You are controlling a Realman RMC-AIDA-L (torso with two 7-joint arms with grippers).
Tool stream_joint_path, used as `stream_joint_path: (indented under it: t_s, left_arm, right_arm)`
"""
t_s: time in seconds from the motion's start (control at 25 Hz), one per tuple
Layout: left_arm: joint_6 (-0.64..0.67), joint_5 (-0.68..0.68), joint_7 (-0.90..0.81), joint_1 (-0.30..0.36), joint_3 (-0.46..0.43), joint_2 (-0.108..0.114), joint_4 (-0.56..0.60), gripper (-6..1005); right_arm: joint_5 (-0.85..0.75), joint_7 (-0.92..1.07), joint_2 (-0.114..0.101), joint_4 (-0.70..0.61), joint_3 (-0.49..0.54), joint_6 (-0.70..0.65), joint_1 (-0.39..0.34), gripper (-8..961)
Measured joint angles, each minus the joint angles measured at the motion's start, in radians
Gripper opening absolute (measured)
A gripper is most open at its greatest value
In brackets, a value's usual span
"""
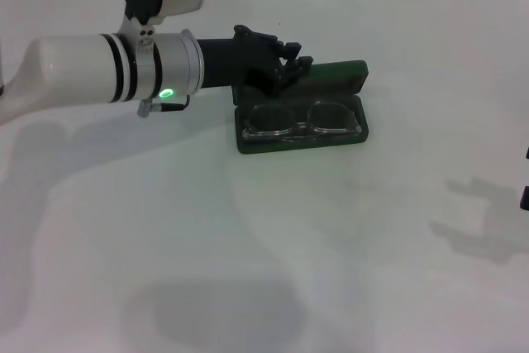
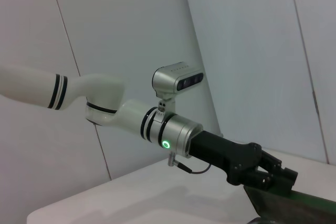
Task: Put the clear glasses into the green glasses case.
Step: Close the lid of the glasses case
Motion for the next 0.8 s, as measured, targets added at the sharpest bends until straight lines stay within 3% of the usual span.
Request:
stream_joint_path:
  t_s: [0.8]
  left_arm:
    - [-0.006, -0.007, -0.021, 0.002, 0.076, 0.0, -0.014, 220]
  right_arm:
    - [0.001, -0.009, 0.002, 0.014, 0.002, -0.002, -0.008, 738]
